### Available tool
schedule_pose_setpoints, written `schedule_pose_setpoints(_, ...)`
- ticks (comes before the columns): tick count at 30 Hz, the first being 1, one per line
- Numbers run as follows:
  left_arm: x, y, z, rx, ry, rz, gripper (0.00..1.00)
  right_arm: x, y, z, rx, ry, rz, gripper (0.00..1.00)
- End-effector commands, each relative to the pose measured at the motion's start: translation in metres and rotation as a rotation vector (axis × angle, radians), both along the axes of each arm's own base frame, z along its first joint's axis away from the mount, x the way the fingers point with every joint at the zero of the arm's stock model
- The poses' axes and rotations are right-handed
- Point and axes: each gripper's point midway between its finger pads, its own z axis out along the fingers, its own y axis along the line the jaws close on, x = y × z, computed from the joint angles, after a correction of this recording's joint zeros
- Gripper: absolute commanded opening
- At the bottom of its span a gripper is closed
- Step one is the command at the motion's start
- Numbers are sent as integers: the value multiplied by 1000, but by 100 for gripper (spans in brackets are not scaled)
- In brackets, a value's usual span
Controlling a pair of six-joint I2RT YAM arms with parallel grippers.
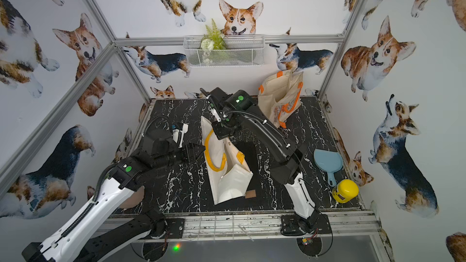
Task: Put away the canvas bag
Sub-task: Press the canvas bag.
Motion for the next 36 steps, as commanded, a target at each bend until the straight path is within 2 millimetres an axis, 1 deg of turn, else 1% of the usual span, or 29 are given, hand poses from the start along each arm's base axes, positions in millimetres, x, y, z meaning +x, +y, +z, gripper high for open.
schedule_pose_setpoints(1, -11, 11, 1, 44, 0, -7, 50, -33, -30, 24, 25, 68, 112, 0)
schedule_pose_setpoints(3, -15, 10, 3, 38, -9, -35, 51, -46, -50, 22, 7, 119, 114, 0)
schedule_pose_setpoints(5, -18, 9, 2, 36, -11, -49, 51, -61, -63, 19, -10, 135, 130, 2)
schedule_pose_setpoints(7, -18, 9, -1, 34, -13, -48, 51, -72, -78, 14, -83, 94, 165, 5)
schedule_pose_setpoints(9, -19, 9, -3, 21, -17, -45, 51, -85, -91, 9, -178, 13, 264, 6)
schedule_pose_setpoints(10, -19, 9, -4, 12, -17, -45, 51, -86, -98, 7, -227, -30, 286, 7)
schedule_pose_setpoints(12, -19, 7, -4, -5, -22, -47, 51, -87, -108, 6, -260, -88, 308, 8)
schedule_pose_setpoints(16, -19, 2, -4, -28, -12, -62, 51, -92, -114, 11, -230, -188, 426, 9)
schedule_pose_setpoints(17, -19, 1, -3, -32, -11, -66, 51, -91, -109, 17, -192, -246, 471, 10)
schedule_pose_setpoints(19, -19, 0, -3, -38, -11, -68, 51, -100, -109, 24, -141, -302, 569, 11)
schedule_pose_setpoints(21, -20, 2, -2, -41, -16, -62, 51, -111, -107, 23, -92, -331, 685, 13)
schedule_pose_setpoints(22, -20, 2, -2, -41, -18, -61, 51, -116, -106, 22, -73, -331, 711, 13)
schedule_pose_setpoints(23, -20, 2, -3, -41, -18, -59, 51, -118, -104, 21, -58, -324, 727, 11)
schedule_pose_setpoints(24, -21, 3, -3, -42, -17, -58, 51, -119, -104, 18, -59, -305, 733, 3)
schedule_pose_setpoints(25, -21, 3, -4, -45, -15, -59, 51, -120, -104, 16, -65, -292, 738, 0)
schedule_pose_setpoints(26, -22, 2, -5, -48, -12, -59, 51, -121, -104, 10, -77, -259, 752, 0)
schedule_pose_setpoints(29, -22, 2, -7, -56, -4, -53, 51, -123, -103, 1, -93, -203, 759, 0)
schedule_pose_setpoints(35, -23, 1, -9, -74, 3, -54, 51, -120, -97, -5, -73, -177, 721, 0)
schedule_pose_setpoints(36, -23, 0, -9, -77, 4, -56, 51, -119, -97, -6, -70, -179, 710, 2)
